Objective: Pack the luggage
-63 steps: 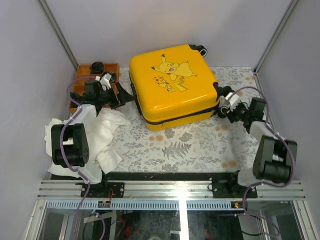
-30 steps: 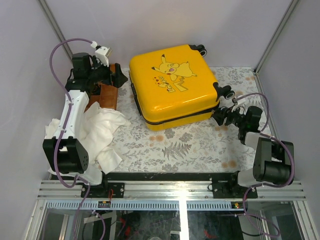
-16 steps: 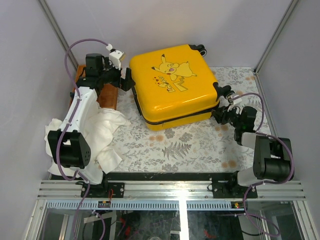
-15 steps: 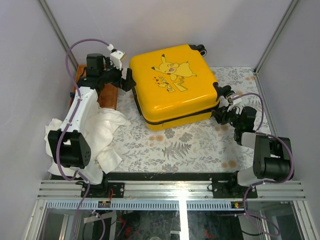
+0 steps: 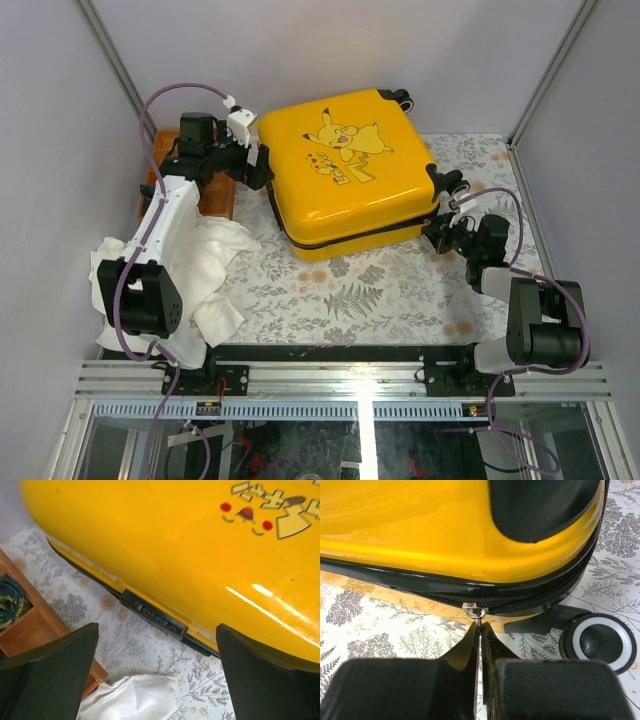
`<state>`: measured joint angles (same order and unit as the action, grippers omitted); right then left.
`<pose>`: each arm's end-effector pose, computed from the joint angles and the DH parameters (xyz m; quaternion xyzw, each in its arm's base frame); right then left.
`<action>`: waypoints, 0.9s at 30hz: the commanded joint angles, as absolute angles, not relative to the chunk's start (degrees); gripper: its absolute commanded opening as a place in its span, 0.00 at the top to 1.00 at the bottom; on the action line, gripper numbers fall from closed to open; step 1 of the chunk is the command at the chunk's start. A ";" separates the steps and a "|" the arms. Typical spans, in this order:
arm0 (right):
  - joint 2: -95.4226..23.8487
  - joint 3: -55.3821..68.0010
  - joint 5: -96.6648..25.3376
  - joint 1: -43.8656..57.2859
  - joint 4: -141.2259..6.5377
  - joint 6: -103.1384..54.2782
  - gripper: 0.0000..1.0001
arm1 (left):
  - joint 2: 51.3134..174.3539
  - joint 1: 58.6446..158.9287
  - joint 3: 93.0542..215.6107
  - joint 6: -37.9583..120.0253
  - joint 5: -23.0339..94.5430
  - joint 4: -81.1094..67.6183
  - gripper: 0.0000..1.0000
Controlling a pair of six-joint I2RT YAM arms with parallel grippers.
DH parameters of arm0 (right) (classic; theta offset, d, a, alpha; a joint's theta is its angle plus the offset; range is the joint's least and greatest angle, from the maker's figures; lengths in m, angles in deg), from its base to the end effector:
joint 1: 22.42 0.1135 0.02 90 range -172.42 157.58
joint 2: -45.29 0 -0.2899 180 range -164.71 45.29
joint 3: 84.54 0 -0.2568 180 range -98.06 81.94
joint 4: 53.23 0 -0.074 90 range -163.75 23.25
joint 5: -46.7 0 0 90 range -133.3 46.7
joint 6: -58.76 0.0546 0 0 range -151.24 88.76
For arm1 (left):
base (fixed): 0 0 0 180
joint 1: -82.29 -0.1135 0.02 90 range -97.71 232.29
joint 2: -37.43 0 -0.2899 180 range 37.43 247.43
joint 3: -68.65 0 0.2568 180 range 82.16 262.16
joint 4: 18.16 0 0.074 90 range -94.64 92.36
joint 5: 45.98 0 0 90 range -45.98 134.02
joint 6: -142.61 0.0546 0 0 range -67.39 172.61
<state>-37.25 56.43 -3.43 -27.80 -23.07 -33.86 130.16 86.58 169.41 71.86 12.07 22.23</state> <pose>0.2834 0.0085 0.1974 -0.1936 0.7424 0.2262 0.6002 0.3865 -0.0580 0.3745 0.3017 0.7975 -0.1787 0.4909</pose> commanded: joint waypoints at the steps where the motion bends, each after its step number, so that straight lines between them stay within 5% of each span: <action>1: -33.53 55.26 -6.56 -29.56 -24.87 -38.44 1.00 | 129.11 86.12 167.19 71.27 11.37 22.95 0.01; 27: -37.05 51.97 -0.92 -29.77 -19.07 -32.95 0.79 | 130.61 86.73 168.38 74.72 9.39 24.10 0.00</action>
